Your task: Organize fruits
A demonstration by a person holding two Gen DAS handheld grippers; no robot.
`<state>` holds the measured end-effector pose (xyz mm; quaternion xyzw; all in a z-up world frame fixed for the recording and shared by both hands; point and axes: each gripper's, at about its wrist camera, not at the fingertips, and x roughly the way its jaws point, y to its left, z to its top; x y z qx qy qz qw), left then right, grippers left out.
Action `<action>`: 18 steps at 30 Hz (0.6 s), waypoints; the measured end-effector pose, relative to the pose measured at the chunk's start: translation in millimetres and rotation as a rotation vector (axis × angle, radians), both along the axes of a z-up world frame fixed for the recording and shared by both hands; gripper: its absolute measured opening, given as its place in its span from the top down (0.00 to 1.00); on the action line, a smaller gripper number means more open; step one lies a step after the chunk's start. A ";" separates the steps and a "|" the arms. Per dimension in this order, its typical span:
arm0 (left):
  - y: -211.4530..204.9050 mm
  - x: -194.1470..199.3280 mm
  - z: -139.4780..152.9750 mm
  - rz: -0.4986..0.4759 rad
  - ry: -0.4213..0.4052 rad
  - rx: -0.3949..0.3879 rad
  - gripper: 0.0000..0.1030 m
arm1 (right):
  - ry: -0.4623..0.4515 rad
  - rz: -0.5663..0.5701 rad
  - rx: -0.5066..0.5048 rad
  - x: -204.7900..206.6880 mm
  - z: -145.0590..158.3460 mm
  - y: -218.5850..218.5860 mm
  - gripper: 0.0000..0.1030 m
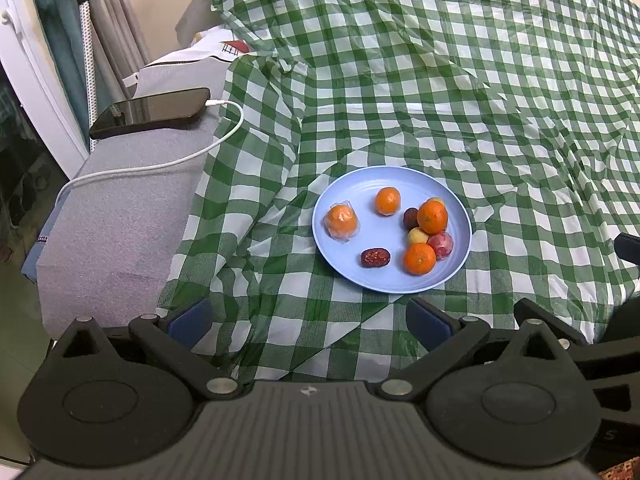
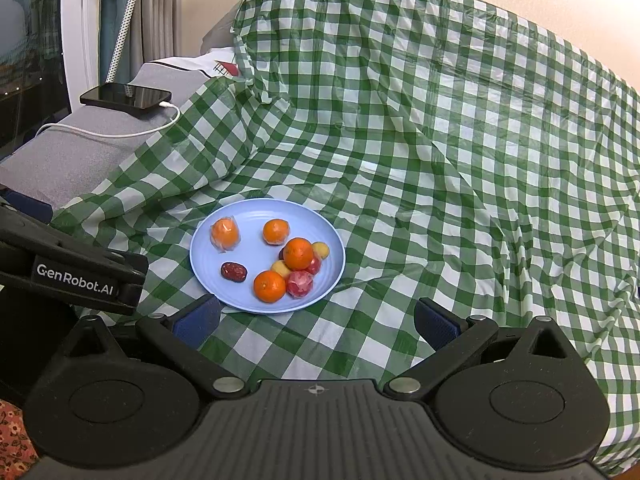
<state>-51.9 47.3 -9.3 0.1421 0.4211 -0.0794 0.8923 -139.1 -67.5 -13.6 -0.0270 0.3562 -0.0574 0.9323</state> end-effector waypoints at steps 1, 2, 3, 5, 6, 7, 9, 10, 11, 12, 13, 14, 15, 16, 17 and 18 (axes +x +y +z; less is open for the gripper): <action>-0.1 0.1 0.2 0.000 0.000 0.000 0.00 | 0.000 0.001 0.000 -0.1 -0.2 0.1 0.01; -0.2 -0.1 0.2 0.000 0.000 -0.001 0.00 | 0.000 0.000 0.000 0.0 -0.2 0.3 0.01; -0.1 -0.1 0.2 0.000 0.001 -0.001 0.00 | 0.000 -0.002 0.000 0.4 0.0 0.8 0.01; 0.0 -0.1 0.1 0.000 0.001 -0.001 0.00 | 0.000 -0.003 0.000 0.6 0.0 1.2 0.01; -0.1 -0.1 0.1 0.000 0.003 -0.001 0.00 | 0.000 -0.003 0.000 0.5 0.0 1.2 0.01; 0.0 0.1 0.1 -0.001 0.003 -0.001 0.00 | -0.001 -0.003 0.001 0.5 0.0 1.1 0.01; -0.5 0.1 0.0 -0.001 0.004 0.000 0.00 | 0.000 -0.003 0.001 0.6 0.1 1.1 0.01; -0.7 0.1 0.0 -0.001 0.004 0.000 0.00 | 0.000 -0.004 0.001 0.5 0.0 1.1 0.01; -0.4 0.2 0.1 -0.001 0.005 -0.001 0.00 | 0.000 -0.003 0.001 0.5 0.0 0.9 0.01; -0.7 0.1 0.1 -0.001 0.006 0.000 0.00 | 0.000 -0.003 0.001 0.5 0.2 0.6 0.01; -0.6 0.1 0.0 -0.002 0.005 0.000 0.00 | 0.000 -0.003 0.001 0.4 0.1 0.5 0.01; -0.8 0.1 -0.2 -0.003 0.005 0.001 0.00 | 0.000 -0.002 0.001 0.4 0.0 0.4 0.01; -0.9 0.1 -0.4 -0.003 0.005 0.002 0.00 | 0.000 -0.002 0.001 0.5 0.0 0.1 0.01; -1.0 0.0 -0.5 -0.003 0.006 0.003 0.00 | 0.001 -0.001 0.001 0.4 -0.2 0.2 0.01; -1.0 0.2 -0.6 -0.003 0.008 0.002 0.00 | 0.001 -0.001 0.001 0.6 0.0 0.1 0.01; -0.7 0.8 -0.9 -0.002 0.011 0.002 0.00 | 0.001 -0.001 0.001 0.5 -0.2 0.2 0.01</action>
